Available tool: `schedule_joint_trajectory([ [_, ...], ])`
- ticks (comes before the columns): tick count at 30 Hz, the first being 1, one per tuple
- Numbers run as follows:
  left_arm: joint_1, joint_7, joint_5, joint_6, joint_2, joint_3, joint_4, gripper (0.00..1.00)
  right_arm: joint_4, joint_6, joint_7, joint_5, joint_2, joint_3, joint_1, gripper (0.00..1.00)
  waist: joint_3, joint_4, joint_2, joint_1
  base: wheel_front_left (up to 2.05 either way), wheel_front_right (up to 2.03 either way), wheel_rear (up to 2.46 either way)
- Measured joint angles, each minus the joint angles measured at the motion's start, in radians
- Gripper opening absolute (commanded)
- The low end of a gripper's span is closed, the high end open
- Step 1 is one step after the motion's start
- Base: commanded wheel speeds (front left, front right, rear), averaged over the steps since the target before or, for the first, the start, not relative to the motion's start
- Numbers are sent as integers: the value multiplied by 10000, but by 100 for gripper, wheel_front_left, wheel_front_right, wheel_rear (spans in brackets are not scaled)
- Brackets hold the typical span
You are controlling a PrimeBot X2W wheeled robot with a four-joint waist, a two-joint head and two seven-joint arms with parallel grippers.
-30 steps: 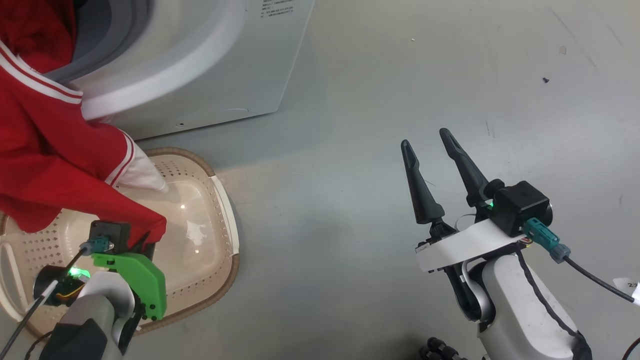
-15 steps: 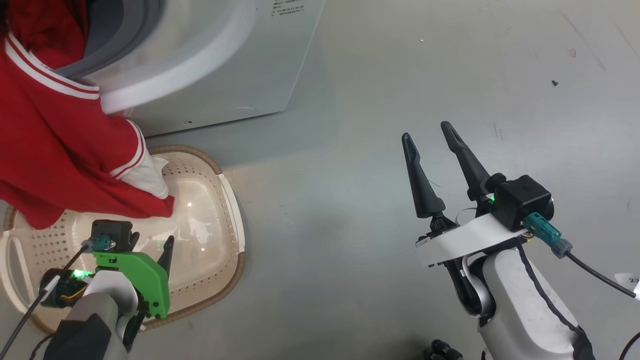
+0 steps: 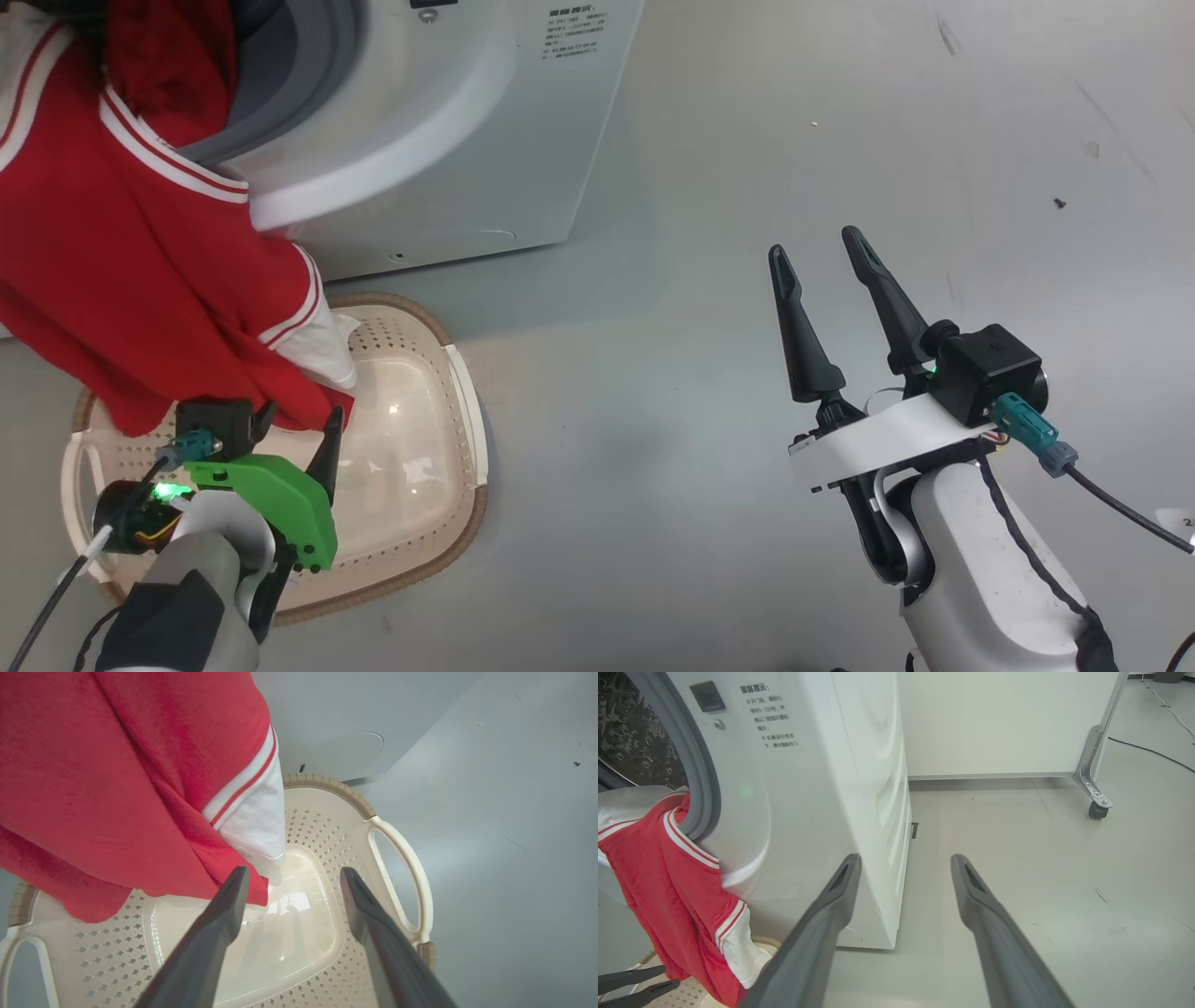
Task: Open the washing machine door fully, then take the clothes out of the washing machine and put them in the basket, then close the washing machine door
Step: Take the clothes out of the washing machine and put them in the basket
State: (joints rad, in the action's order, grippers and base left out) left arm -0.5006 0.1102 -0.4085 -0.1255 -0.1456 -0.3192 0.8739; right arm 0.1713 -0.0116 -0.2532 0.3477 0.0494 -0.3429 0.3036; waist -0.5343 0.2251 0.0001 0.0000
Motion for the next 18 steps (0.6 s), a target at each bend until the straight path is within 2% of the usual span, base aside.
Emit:
schedule_joint_trajectory([
  [10, -116, 1016, -372, 0, 105, 219, -82, 100, 305, 102, 0, -92, 4, 276, -13, 100, 761, -552, 0, 0, 0, 0, 0],
  [18, -115, 1300, -299, 0, 142, -6, -424, 100, 510, 207, 0, -249, 6, 449, -102, 100, 1454, -1074, 0, 0, 0, 0, 0],
])
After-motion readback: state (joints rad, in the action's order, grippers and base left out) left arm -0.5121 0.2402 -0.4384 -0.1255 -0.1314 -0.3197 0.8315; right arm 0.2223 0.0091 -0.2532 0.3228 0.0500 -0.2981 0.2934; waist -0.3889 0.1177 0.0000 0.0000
